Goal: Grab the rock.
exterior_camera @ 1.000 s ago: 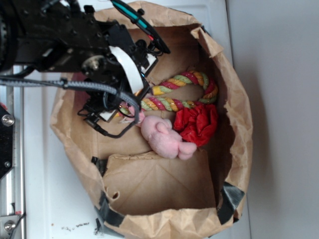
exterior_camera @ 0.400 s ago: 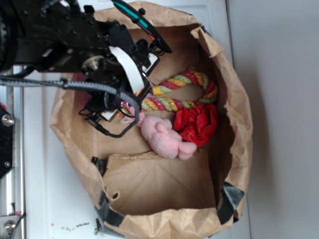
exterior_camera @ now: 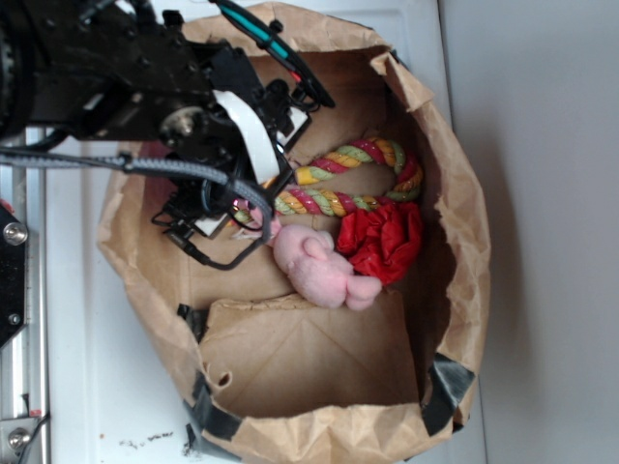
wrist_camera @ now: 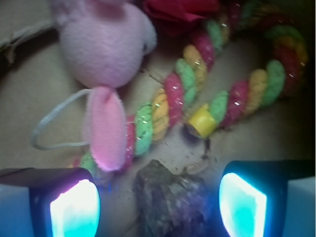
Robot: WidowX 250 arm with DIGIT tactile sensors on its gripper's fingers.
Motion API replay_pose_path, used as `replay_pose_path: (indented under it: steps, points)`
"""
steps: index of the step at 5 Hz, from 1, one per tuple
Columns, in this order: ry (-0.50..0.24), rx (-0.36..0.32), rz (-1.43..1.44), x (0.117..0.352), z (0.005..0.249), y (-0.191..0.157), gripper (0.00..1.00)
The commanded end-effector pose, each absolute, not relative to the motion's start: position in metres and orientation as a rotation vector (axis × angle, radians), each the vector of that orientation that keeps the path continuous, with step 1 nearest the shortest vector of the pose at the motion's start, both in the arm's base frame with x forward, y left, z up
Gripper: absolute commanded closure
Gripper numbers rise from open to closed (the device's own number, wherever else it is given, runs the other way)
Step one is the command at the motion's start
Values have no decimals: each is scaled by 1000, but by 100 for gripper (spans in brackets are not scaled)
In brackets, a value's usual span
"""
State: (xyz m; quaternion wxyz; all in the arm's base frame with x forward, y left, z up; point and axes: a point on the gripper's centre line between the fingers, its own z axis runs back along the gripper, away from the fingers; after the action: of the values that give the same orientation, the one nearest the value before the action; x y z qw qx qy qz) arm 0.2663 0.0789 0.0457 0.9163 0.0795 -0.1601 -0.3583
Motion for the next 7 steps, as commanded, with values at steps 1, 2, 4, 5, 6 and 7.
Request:
replay_pose_path:
  steps: [1, 2, 4, 5, 6, 7]
  points:
    - [-361, 205, -735, 274, 65, 102, 0]
    - [-364, 232, -745, 271, 61, 106, 0]
    - [-320, 251, -769, 264, 59, 113, 0]
    - [-329, 266, -783, 261, 51, 111, 0]
    - [-348, 273, -797, 256, 47, 105, 0]
    - [-366, 301, -805, 253, 39, 95, 0]
